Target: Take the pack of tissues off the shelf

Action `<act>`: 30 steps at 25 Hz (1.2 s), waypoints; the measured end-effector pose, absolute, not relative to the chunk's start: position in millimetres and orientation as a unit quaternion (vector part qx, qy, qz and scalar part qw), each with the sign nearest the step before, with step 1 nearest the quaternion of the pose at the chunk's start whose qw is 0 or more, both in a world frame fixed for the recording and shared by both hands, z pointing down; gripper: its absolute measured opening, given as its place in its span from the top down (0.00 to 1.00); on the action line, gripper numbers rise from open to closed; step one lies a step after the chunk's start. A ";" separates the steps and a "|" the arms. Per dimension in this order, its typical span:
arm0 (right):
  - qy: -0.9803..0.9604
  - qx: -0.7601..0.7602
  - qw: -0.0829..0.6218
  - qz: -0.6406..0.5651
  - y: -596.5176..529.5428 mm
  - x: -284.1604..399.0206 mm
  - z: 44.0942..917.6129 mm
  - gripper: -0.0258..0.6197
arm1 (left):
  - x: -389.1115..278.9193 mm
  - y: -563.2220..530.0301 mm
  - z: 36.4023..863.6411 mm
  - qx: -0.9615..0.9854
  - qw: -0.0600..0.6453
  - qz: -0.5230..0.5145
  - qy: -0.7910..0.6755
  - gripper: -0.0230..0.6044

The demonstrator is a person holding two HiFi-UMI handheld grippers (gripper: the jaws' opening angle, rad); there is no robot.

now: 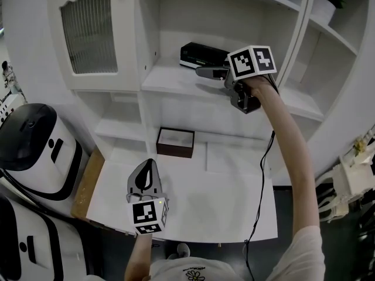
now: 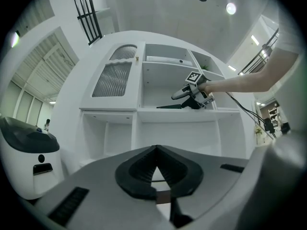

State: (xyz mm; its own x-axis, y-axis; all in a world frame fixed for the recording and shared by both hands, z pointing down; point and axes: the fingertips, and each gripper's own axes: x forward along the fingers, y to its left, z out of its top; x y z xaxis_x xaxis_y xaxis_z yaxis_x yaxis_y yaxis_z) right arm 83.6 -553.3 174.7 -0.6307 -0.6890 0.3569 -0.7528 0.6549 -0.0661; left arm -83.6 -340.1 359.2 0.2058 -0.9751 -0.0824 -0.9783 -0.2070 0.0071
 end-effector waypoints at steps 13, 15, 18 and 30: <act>-0.903 0.388 0.163 0.085 -533.4 60.4 176.5 0.11 | -102.1 -324.8 359.1 -0.769 0.028 0.025 0.638 0.96; -0.901 0.393 0.166 0.079 -533.2 67.5 174.2 0.11 | -103.6 -325.9 360.9 -0.769 0.027 0.025 0.639 0.96; -0.891 0.412 0.174 0.075 -542.6 87.6 169.1 0.11 | -102.8 -330.5 364.6 -0.770 0.023 0.024 0.638 0.96; -0.866 0.435 0.232 0.081 -607.2 124.4 180.7 0.11 | -93.7 -364.5 372.9 -0.772 0.011 0.028 0.635 0.96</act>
